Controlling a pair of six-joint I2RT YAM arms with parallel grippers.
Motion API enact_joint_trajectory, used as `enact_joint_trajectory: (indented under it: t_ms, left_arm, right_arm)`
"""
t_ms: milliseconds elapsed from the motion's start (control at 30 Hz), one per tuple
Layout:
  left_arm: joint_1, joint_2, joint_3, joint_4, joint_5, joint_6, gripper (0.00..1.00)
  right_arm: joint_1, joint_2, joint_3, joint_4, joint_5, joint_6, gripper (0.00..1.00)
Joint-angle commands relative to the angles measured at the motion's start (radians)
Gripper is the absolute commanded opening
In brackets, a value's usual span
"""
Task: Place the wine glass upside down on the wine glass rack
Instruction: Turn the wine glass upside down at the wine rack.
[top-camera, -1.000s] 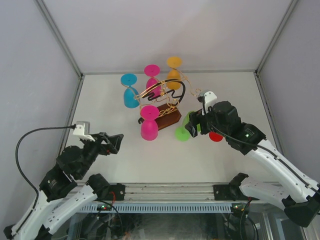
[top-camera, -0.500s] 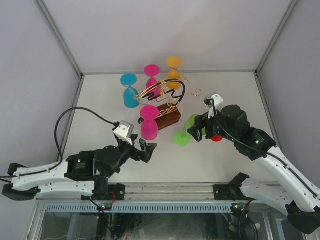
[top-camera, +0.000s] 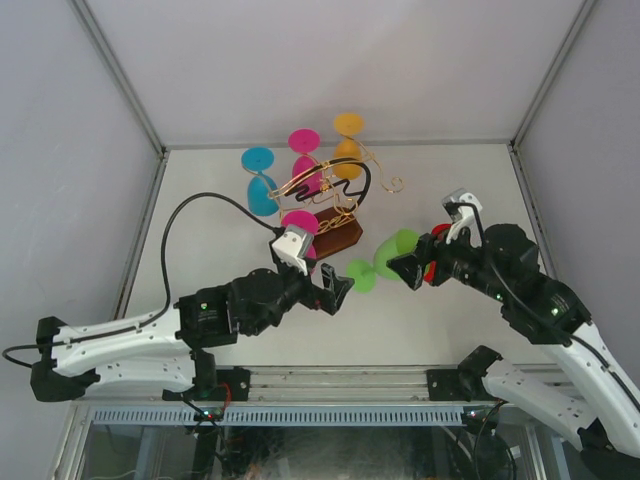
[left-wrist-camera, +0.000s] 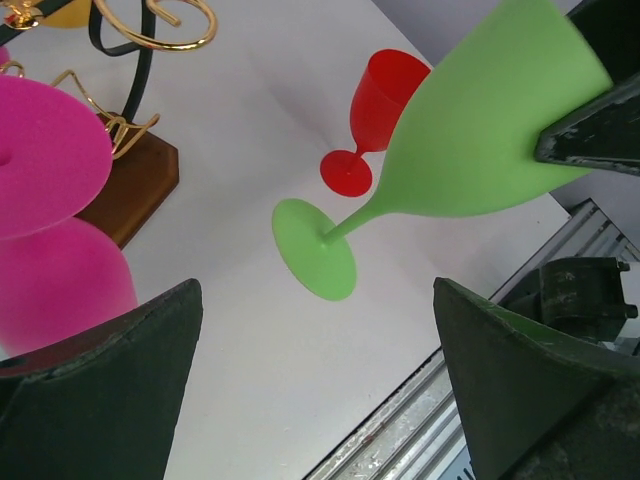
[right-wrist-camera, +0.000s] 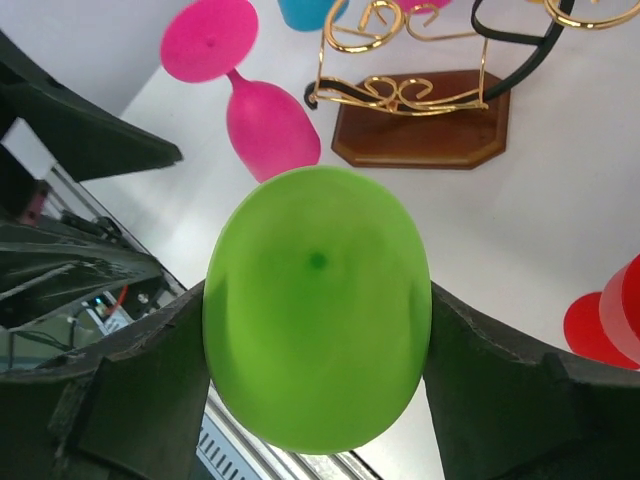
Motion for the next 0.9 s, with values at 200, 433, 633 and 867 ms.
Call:
enact_joint_trajectory:
  t_ms: [200, 433, 633, 867]
  left_arm:
    - [0.044, 0.040, 0.064, 0.079, 0.110, -0.074, 0.99]
    - [0.066, 0.043, 0.056, 0.098, 0.119, -0.107, 0.93]
    - [0.078, 0.047, 0.050, 0.155, 0.164, -0.110, 0.77]
    - [0.080, 0.056, 0.053, 0.182, 0.184, -0.104, 0.47]
  right_arm:
    - [-0.005, -0.119, 0.059, 0.116, -0.038, 0.133, 0.70]
    - [-0.005, -0.154, 0.060, 0.149, -0.052, 0.163, 0.70]
    - [-0.005, -0.167, 0.060, 0.170, -0.065, 0.180, 0.69]
    - [-0.005, -0.181, 0.060, 0.161, -0.057, 0.177, 0.68]
